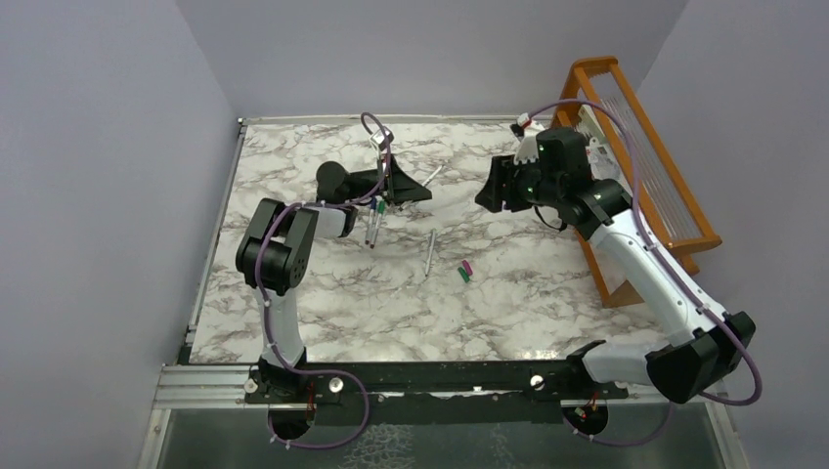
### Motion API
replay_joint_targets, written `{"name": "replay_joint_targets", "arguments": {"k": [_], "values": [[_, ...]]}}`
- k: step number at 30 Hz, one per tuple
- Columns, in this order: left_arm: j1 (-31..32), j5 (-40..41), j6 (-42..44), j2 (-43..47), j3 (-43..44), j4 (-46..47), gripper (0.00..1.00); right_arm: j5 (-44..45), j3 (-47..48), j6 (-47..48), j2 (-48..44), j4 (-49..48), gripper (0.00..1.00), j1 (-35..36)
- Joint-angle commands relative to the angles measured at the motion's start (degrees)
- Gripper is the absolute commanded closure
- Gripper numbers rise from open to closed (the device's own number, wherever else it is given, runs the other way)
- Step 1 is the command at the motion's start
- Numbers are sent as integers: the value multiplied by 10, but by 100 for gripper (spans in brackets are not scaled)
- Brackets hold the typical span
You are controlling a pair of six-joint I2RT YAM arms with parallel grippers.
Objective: Insert the pens into the pen caps
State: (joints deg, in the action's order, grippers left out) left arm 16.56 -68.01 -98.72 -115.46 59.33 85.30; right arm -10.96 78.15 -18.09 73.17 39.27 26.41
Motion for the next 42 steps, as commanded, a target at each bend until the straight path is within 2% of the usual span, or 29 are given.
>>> {"name": "replay_joint_targets", "arguments": {"k": [1, 5, 9, 11, 13, 14, 17, 21, 23, 26, 29, 31, 38, 42], "values": [[7, 52, 232, 88, 10, -232, 100, 28, -45, 39, 22, 63, 46, 1], [7, 109, 389, 126, 27, -459, 100, 4, -93, 36, 43, 66, 52, 5], [7, 174, 511, 149, 58, -635, 100, 33, -134, 20, 63, 52, 65, 15], [11, 218, 590, 159, 93, -751, 100, 40, -148, 12, 75, 42, 78, 22], [18, 234, 658, 167, 111, -813, 100, 46, -158, 4, 86, 30, 93, 31], [18, 234, 662, 172, 107, -815, 100, 49, -162, 0, 91, 23, 98, 36], [18, 240, 648, 198, 77, -794, 100, 52, -172, -7, 114, 3, 98, 44], [18, 237, 648, 211, 58, -795, 100, 59, -168, -10, 149, -13, 72, 56], [18, 238, 659, 216, 58, -809, 100, 60, -158, -10, 165, -14, 70, 62], [18, 241, 667, 221, 53, -818, 100, 60, -154, -12, 176, -18, 76, 75], [18, 237, 665, 219, 50, -814, 100, 50, -165, -20, 187, -26, 93, 86], [18, 233, 663, 216, 51, -813, 100, 50, -177, -30, 188, -31, 99, 92], [18, 222, 659, 207, 55, -809, 100, 50, -184, -38, 200, -52, 99, 93], [18, 220, 657, 205, 54, -807, 100, 54, -173, -34, 215, -50, 93, 93]]}}
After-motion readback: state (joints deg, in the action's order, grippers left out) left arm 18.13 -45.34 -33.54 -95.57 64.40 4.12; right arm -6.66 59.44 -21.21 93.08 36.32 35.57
